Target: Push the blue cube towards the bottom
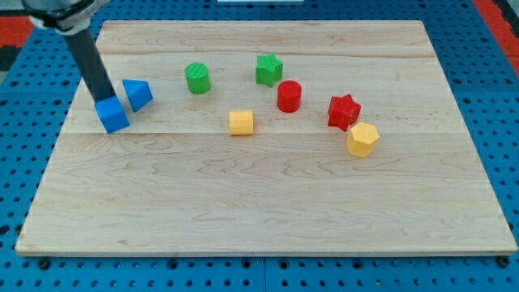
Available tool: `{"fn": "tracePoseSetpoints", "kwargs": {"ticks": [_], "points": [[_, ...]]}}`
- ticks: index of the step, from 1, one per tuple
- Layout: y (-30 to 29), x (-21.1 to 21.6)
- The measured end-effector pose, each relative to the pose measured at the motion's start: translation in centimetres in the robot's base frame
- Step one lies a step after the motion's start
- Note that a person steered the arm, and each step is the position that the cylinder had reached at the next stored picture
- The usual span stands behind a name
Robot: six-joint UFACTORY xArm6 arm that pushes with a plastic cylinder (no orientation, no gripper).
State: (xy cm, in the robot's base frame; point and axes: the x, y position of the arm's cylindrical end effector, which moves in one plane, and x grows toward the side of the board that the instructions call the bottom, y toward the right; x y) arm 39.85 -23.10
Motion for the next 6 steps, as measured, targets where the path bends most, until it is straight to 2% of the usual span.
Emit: {"fn": "tracePoseSetpoints", "kwargs": {"ticks": [1, 2, 3, 4, 5, 6], "points": [[1.3, 2.7], [1.1, 2.9], [1.2, 0.4], [6.5, -0.3], [13.4, 0.7], [20.5, 5.2]]}}
